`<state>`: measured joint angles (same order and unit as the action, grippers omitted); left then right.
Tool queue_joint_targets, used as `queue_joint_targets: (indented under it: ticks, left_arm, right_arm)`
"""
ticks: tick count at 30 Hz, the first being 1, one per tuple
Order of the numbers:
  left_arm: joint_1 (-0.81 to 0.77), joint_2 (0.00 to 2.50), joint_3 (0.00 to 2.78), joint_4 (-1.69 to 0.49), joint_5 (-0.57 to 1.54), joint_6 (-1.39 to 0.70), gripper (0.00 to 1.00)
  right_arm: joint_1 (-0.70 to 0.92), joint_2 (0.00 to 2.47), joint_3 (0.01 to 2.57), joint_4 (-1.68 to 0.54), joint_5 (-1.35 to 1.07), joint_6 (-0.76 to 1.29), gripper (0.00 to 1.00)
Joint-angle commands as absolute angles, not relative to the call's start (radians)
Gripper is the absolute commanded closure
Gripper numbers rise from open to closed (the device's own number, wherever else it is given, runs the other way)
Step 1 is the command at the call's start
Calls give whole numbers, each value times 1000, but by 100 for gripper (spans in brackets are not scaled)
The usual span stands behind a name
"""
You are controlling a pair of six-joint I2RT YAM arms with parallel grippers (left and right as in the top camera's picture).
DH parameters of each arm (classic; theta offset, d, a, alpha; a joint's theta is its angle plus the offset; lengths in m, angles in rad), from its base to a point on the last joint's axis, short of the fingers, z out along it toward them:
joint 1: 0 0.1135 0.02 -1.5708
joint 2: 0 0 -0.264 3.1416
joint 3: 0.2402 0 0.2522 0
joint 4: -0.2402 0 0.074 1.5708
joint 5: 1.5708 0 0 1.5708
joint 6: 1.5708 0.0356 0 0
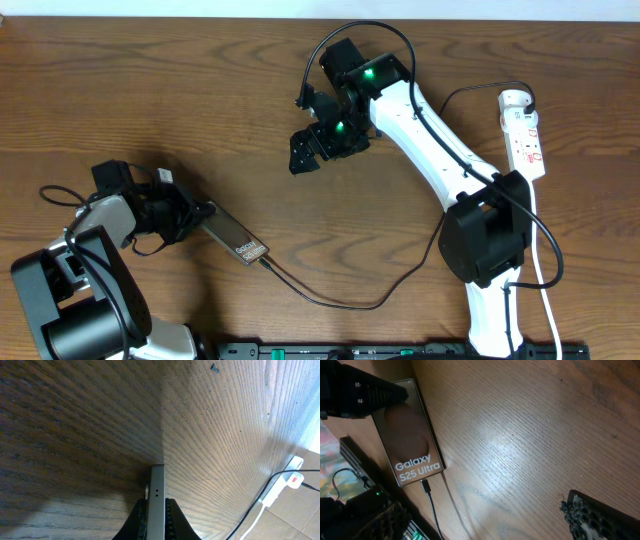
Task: Plug charger to phone and switch on socket
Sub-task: 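Lower the phone with the left gripper and lay it on the table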
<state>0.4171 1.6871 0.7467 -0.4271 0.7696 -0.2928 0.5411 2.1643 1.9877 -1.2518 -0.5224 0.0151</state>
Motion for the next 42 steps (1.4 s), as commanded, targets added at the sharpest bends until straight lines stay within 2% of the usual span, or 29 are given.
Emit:
queue_joint_targets:
  ticks: [1, 8, 11, 13, 16, 24, 30, 37, 42]
  left_arm:
    - [419, 1695, 739, -432, 767, -289, 93]
    - [420, 1695, 738, -432, 767, -290, 92]
    - [420, 1695, 739, -432, 767, -290, 83]
    - [420, 1695, 739, -432, 767, -290, 71]
    - [420, 1695, 739, -432, 767, -290, 59]
    - [420, 1695, 739, -435, 766, -290, 36]
    - [420, 1695, 739, -466, 684, -289, 26]
    - [423, 1694, 739, -466, 684, -294, 14]
    - [423, 1694, 739, -485, 682, -314, 12]
  right_arm:
    - [545, 2160, 1995, -1250, -522, 22, 1]
    - [545, 2160, 1995, -1250, -522, 22, 1]
    - [545, 2160, 1995, -1250, -522, 22, 1]
    - [545, 2160, 1995, -1250, -522, 22, 1]
    - [545, 2160, 1995, -1252, -522, 22, 1]
    - [545, 2160, 1995, -1257, -522, 22, 1]
    - [545, 2160, 1995, -1260, -522, 22, 1]
    - [545, 2160, 1995, -1267, -522, 21, 1]
    - [545, 2160, 1995, -1268, -522, 22, 1]
